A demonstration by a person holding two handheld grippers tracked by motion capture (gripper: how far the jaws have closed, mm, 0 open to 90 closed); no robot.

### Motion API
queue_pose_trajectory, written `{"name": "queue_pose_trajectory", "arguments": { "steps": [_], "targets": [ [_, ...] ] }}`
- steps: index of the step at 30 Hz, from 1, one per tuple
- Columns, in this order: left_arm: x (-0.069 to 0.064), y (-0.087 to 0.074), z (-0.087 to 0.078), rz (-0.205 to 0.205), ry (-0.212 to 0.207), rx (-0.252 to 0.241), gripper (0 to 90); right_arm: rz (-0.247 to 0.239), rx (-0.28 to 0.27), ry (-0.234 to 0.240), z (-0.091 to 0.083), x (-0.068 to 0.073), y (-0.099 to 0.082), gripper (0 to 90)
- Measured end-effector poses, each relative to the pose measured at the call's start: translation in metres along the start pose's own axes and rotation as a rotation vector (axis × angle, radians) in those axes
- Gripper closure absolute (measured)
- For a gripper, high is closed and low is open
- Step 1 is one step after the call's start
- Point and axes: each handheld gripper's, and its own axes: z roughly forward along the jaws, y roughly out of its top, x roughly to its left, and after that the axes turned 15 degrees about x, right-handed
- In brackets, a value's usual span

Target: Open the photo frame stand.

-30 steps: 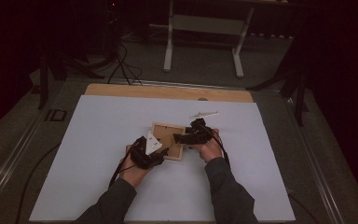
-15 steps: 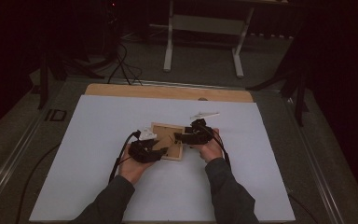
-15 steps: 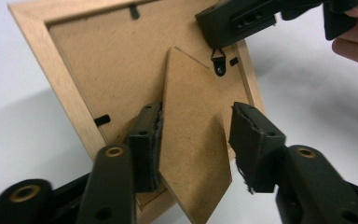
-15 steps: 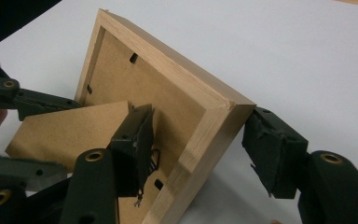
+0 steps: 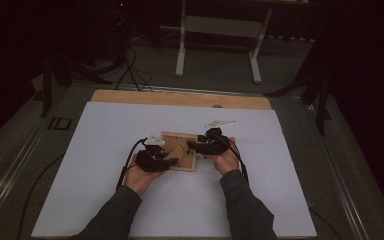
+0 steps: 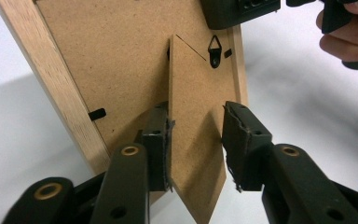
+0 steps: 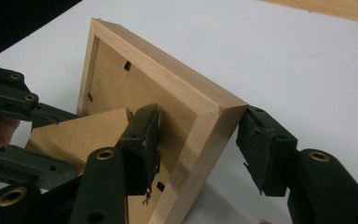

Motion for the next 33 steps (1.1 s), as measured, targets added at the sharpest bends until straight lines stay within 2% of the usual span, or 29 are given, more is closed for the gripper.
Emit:
{"name": "queue_pose_trajectory", "arguments": {
  "steps": [2,4,7,9,11,17,20,25,27,33],
  "targets": [
    [0.002,0.0,-0.001,-0.012,-0.01,-0.01,67.1,-0.005,-0.013,-0.003,-0.002,0.001,0.0,50.9],
    [0.002,0.001,-0.002,-0.008,-0.001,-0.008,68.1,-0.005,-0.019,-0.004,-0.003,0.001,0.0,51.9],
    [0.001,0.004,-0.003,0.008,0.028,-0.003,68.7,-0.042,-0.042,-0.044,-0.007,0.006,0.001,53.8],
    [0.0,0.004,-0.003,0.008,0.033,-0.002,68.6,-0.042,-0.047,-0.049,-0.008,0.006,0.001,54.4],
    [0.0,0.005,-0.003,0.018,0.055,0.002,68.5,-0.04,-0.055,-0.051,-0.009,0.007,0.001,54.8],
    [-0.001,0.007,-0.001,0.026,0.073,0.008,68.5,-0.059,-0.064,-0.076,-0.012,0.01,0.002,55.9],
    [-0.003,0.007,0.0,0.045,0.099,0.02,68.5,-0.065,-0.073,-0.078,-0.013,0.012,0.001,56.3],
    [-0.007,0.007,0.001,0.074,0.158,0.027,68.6,-0.102,-0.073,-0.105,-0.016,0.019,0.001,56.0],
    [-0.009,0.007,0.001,0.085,0.169,0.027,68.5,-0.111,-0.071,-0.113,-0.016,0.02,0.001,56.1],
    [-0.009,0.005,0.002,0.091,0.172,0.025,68.6,-0.12,-0.066,-0.12,-0.017,0.023,-0.001,56.1]
  ]
}}
